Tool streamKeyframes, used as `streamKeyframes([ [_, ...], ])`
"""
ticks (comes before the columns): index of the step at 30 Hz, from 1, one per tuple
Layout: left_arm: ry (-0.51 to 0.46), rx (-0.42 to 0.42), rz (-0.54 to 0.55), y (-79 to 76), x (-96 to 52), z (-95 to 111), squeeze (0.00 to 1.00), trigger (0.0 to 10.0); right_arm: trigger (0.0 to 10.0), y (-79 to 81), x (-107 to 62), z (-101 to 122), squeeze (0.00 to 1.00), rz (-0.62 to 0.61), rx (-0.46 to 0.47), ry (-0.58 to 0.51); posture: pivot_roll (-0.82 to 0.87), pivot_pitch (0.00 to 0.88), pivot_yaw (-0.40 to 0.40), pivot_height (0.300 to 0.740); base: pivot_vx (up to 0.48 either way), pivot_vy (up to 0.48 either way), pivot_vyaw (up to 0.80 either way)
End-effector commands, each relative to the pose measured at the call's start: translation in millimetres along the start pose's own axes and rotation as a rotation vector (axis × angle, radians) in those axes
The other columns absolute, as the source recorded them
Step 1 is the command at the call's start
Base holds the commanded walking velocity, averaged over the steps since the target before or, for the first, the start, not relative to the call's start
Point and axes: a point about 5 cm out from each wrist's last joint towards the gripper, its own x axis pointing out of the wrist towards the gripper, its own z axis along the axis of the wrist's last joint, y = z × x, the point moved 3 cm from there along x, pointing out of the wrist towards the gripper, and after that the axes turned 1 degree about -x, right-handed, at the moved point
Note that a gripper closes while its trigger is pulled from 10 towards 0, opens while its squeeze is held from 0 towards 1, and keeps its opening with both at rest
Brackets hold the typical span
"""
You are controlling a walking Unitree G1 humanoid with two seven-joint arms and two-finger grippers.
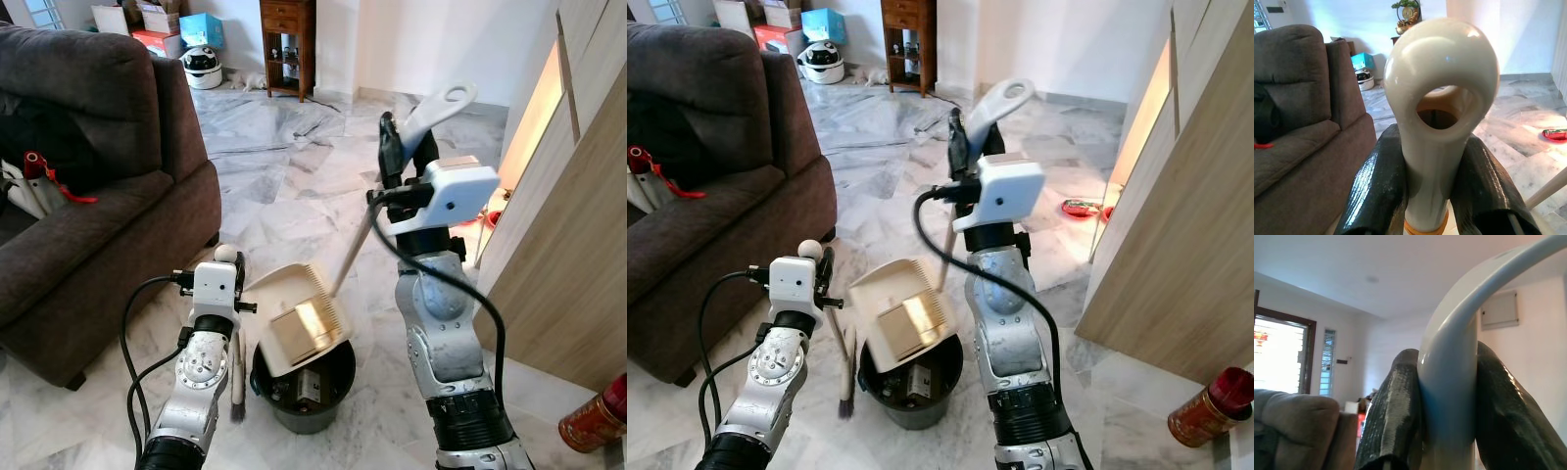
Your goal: Sweep floor
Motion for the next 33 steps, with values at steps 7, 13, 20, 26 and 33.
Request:
streamKeyframes([
  [7,-0.068,0.016,-0.023,-3.6,3.5,13.7,0.00,10.0,10.0,18.3,-2.5,23.9,0.00,0.046,-0.026,-0.117,0.06,0.000,0.028,0.740,0.000,0.000,0.00],
  [13,-0.068,0.016,-0.022,-3.4,4.0,13.8,0.00,10.0,10.0,34.8,-18.5,18.2,0.00,0.113,-0.094,-0.100,0.05,0.000,0.033,0.740,0.000,0.000,0.00],
  [20,-0.070,0.015,-0.026,-4.4,4.3,14.2,0.00,10.0,10.0,37.0,-29.9,6.9,0.00,0.103,-0.102,-0.050,0.05,0.000,0.032,0.740,0.000,0.000,0.00],
  [26,-0.071,0.015,-0.025,-4.4,4.6,14.5,0.00,10.0,10.0,47.5,-31.7,15.6,0.00,0.109,-0.113,-0.083,0.05,0.000,0.031,0.740,0.000,0.000,0.00],
  [33,-0.072,0.015,-0.026,-4.6,4.6,14.7,0.00,10.0,10.0,51.4,-33.4,26.4,0.00,0.084,-0.147,-0.134,0.05,0.000,0.031,0.740,0.000,0.000,0.00],
])
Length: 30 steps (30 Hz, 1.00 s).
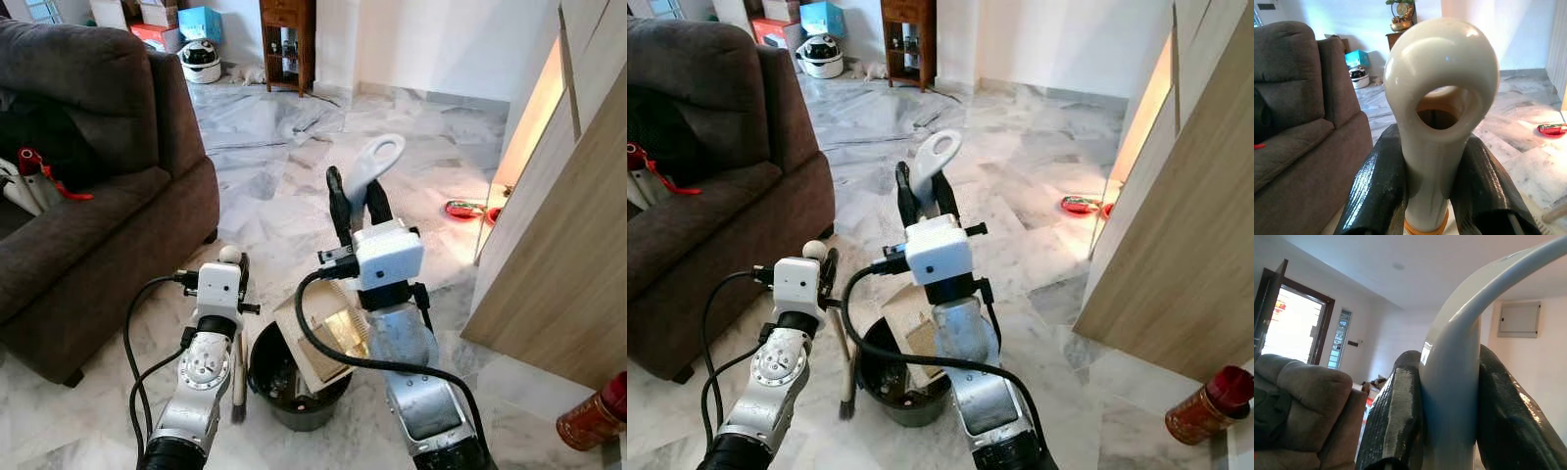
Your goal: Sweep floor
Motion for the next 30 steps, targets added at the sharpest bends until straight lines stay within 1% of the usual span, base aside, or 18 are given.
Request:
streamKeyframes([
  [1,-0.071,0.010,-0.008,-0.6,4.9,14.4,0.00,10.0,10.0,-4.4,6.5,32.6,0.00,-0.043,-0.019,-0.153,0.05,0.000,0.031,0.740,0.000,0.000,0.00],
  [5,-0.072,0.010,-0.008,-0.9,5.2,14.5,0.00,10.0,10.0,-7.4,6.4,37.4,0.00,-0.084,-0.016,-0.170,0.05,0.000,0.030,0.740,0.000,0.000,0.00],
  [9,-0.073,0.011,-0.005,-0.2,5.5,14.8,0.00,10.0,10.0,-5.3,5.8,44.3,0.00,-0.093,-0.009,-0.191,0.05,0.000,0.029,0.740,0.000,0.000,0.00],
  [10,-0.073,0.011,-0.005,-0.1,5.8,14.9,0.00,10.0,10.0,-1.2,4.7,47.2,0.00,-0.084,0.011,-0.195,0.05,0.000,0.029,0.740,0.000,0.000,0.00],
  [11,-0.073,0.011,-0.005,-0.1,5.8,14.9,0.00,10.0,10.0,-1.2,4.7,47.2,0.00,-0.084,0.011,-0.195,0.05,0.000,0.029,0.740,0.000,0.000,0.00],
  [13,-0.075,0.012,-0.002,0.5,6.1,15.2,0.00,10.0,10.0,6.9,1.3,52.3,0.00,-0.049,0.021,-0.212,0.05,0.000,0.031,0.740,0.000,0.000,0.00],
  [15,-0.075,0.013,-0.003,0.4,6.5,15.3,0.00,10.0,10.0,8.1,-0.4,53.3,0.00,-0.043,0.022,-0.215,0.05,0.000,0.032,0.740,0.000,0.000,0.00],
  [18,-0.075,0.013,-0.004,0.5,7.1,15.2,0.00,10.0,10.0,9.2,-1.2,54.8,0.00,-0.040,0.002,-0.225,0.05,0.000,0.034,0.740,0.000,0.000,0.00],
  [21,-0.077,0.012,-0.007,-0.5,7.5,15.8,0.00,10.0,10.0,18.8,-2.4,61.2,0.00,0.007,-0.029,-0.264,0.04,0.000,0.035,0.740,0.000,0.000,0.00],
  [22,-0.077,0.012,-0.009,-1.3,7.5,15.8,0.00,10.0,10.0,17.9,-2.4,59.4,0.00,-0.024,0.026,-0.237,0.04,0.000,0.035,0.740,0.000,0.000,0.00],
  [23,-0.077,0.011,-0.010,-1.6,7.5,15.9,0.00,10.0,10.0,17.7,-2.3,59.0,0.00,-0.034,0.046,-0.227,0.04,0.000,0.035,0.740,0.000,0.000,0.00],
  [26,-0.078,0.011,-0.010,-1.8,7.8,16.1,0.00,10.0,10.0,18.7,-1.9,60.2,0.00,-0.033,0.051,-0.230,0.05,0.000,0.035,0.740,0.000,0.000,0.00],
  [27,-0.079,0.012,-0.008,-1.3,8.0,16.3,0.00,10.0,10.0,22.8,-2.0,62.5,0.00,-0.010,0.045,-0.241,0.05,0.000,0.033,0.740,0.000,0.000,0.00],
  [30,-0.079,0.012,-0.006,-0.7,8.3,16.4,0.00,10.0,10.0,25.2,-2.2,63.2,0.00,0.001,0.049,-0.243,0.05,0.000,0.032,0.740,0.000,0.000,0.00],
])
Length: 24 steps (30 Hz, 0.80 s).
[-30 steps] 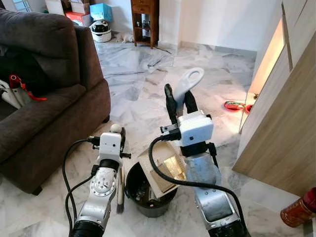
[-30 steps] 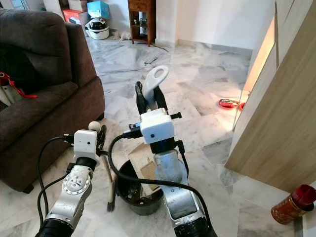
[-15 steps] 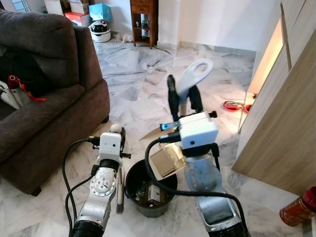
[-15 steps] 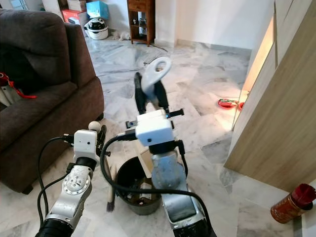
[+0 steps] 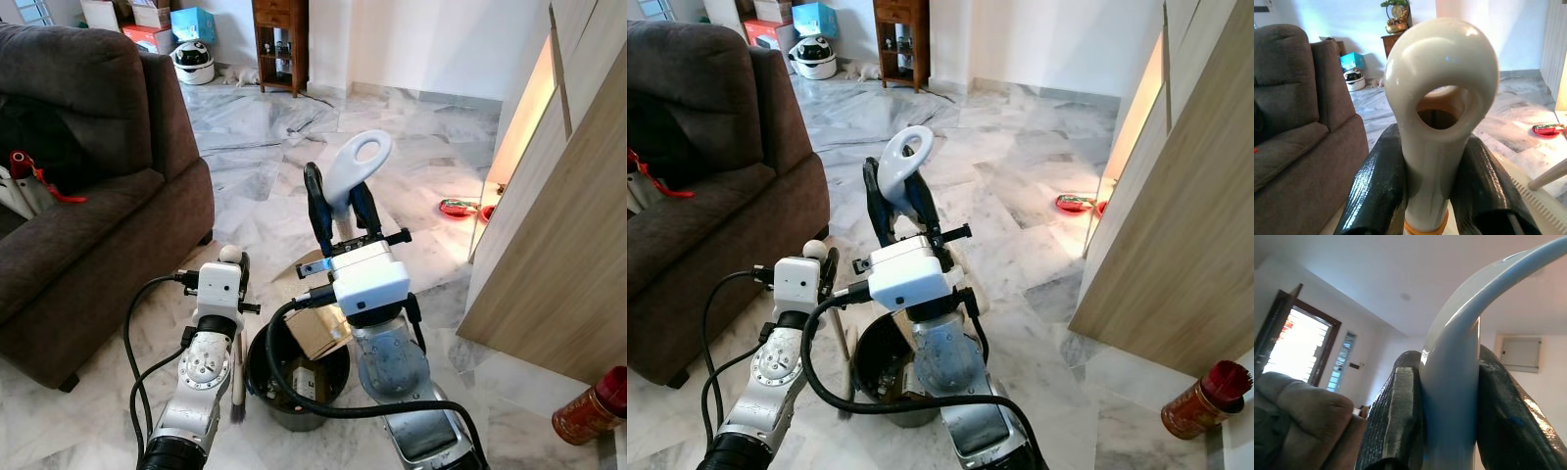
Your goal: Sweep floor
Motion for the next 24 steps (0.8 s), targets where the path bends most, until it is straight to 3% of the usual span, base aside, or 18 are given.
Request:
streamKeyframes([
  [1,-0.075,0.011,-0.003,-0.3,7.7,15.8,0.00,10.0,10.0,4.2,7.2,30.7,0.00,-0.044,0.071,-0.113,0.05,0.000,0.032,0.740,0.000,0.000,0.00],
  [13,-0.073,0.010,-0.004,-1.3,7.9,15.4,0.00,10.0,10.0,12.3,5.2,30.9,0.00,0.003,0.069,-0.110,0.05,0.000,0.032,0.740,0.000,0.000,0.00],
  [17,-0.074,0.009,-0.002,-1.1,8.0,15.4,0.00,10.0,10.0,9.0,5.4,31.0,0.00,0.004,-0.008,-0.135,0.05,0.000,0.030,0.740,0.000,0.000,0.00],
  [24,-0.074,0.008,-0.003,-1.1,8.2,15.2,0.00,10.0,10.0,12.0,4.2,30.6,0.00,0.030,-0.025,-0.140,0.05,0.000,0.031,0.740,0.000,0.000,0.00],
])
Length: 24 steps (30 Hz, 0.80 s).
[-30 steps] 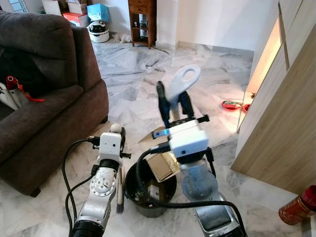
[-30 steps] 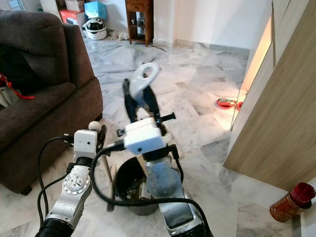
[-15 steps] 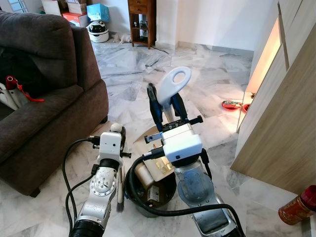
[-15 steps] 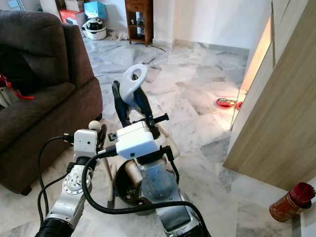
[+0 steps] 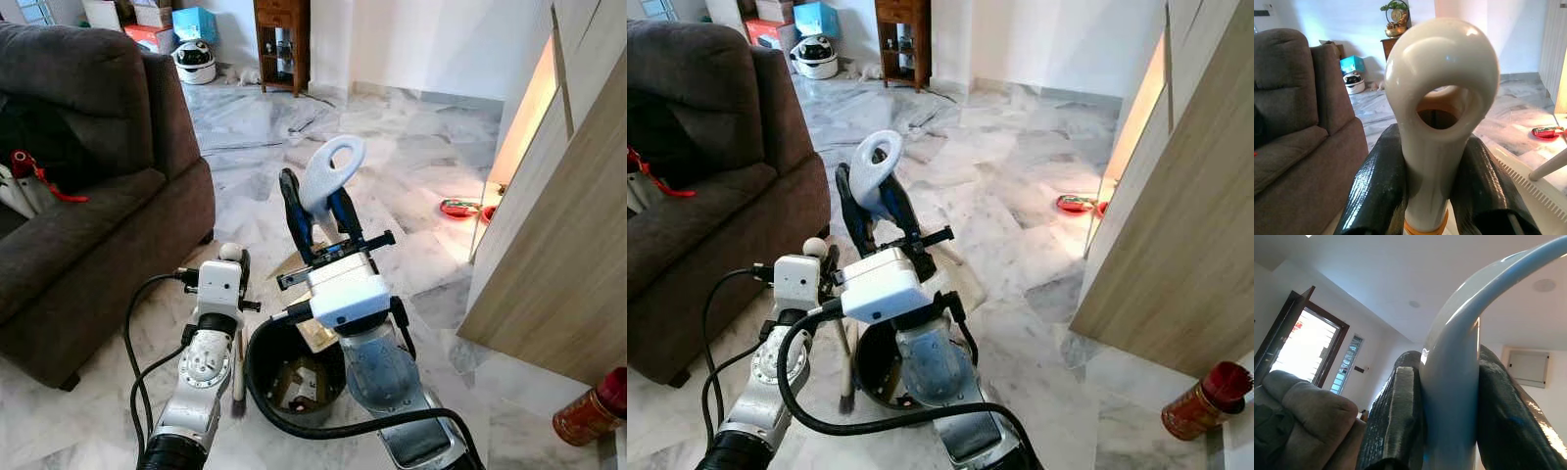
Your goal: Sweep floor
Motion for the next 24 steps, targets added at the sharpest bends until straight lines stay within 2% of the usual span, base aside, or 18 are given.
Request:
streamKeyframes([
  [1,-0.061,0.008,-0.002,-0.7,6.7,13.0,0.00,10.0,10.0,1.6,5.0,23.5,0.00,-0.009,0.009,-0.107,0.05,0.000,0.031,0.740,0.000,0.000,0.00],
  [10,-0.062,0.008,-0.001,-0.9,6.9,13.2,0.00,10.0,10.0,0.1,5.1,22.7,0.00,-0.012,-0.018,-0.112,0.05,0.000,0.030,0.740,0.000,0.000,0.00],
  [18,-0.059,0.010,0.000,-0.6,6.6,12.2,0.00,10.0,10.0,6.0,3.5,26.4,0.00,0.031,-0.069,-0.146,0.05,0.000,0.029,0.740,0.000,0.000,0.00],
  [24,-0.058,0.009,0.002,-0.3,6.6,12.1,0.00,10.0,10.0,7.5,3.3,24.7,0.00,0.038,-0.050,-0.133,0.05,0.000,0.029,0.740,0.000,0.000,0.00],
])
